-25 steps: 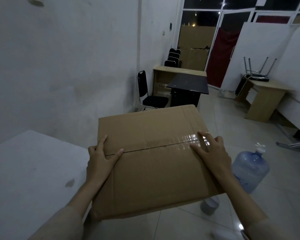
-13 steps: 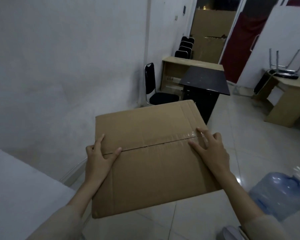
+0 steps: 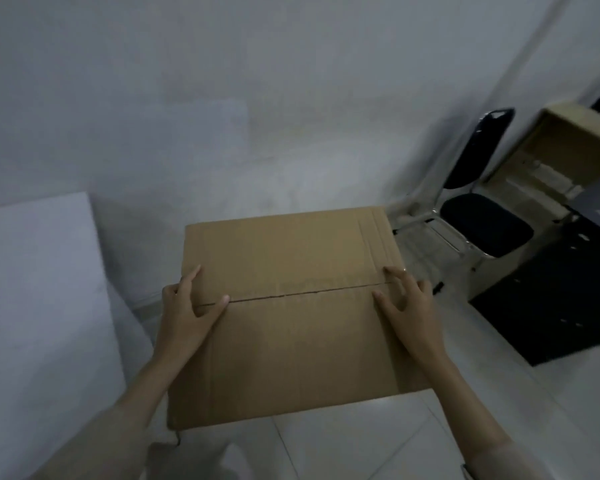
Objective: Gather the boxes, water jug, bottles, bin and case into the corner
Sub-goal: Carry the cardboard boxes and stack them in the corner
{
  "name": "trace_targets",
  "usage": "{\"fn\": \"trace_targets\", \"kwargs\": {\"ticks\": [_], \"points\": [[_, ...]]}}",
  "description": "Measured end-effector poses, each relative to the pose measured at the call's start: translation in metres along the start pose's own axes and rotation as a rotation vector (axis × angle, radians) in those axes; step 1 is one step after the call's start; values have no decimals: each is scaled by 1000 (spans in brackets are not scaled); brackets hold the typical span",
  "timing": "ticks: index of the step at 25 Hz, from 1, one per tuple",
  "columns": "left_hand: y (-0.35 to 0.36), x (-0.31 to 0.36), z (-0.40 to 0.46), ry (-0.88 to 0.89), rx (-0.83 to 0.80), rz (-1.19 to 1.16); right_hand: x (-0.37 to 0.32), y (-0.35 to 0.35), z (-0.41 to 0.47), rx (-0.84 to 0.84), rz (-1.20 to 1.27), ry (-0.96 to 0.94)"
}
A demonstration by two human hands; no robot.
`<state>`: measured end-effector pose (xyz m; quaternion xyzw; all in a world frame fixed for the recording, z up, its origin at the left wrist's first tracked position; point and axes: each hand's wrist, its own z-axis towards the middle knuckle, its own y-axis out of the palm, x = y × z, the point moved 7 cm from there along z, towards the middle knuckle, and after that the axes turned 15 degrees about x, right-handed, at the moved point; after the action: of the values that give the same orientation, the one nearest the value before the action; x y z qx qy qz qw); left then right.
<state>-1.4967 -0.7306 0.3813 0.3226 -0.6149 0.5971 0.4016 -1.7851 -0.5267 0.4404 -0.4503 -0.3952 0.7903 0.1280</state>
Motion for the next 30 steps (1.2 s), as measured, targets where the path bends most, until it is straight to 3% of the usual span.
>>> {"fn": "trace_targets", "kwargs": {"ticks": [7, 15, 21, 30], "points": [[40, -100, 81, -196, 74, 103, 18, 175, 62, -251, 54, 51], [130, -295, 123, -512, 192, 108, 94, 407, 68, -497, 10, 87], [168, -424, 149, -563, 208, 252, 144, 562, 44, -702, 59, 66], [187, -498, 183, -508, 65, 344, 158, 649, 27, -959, 21, -4]]}}
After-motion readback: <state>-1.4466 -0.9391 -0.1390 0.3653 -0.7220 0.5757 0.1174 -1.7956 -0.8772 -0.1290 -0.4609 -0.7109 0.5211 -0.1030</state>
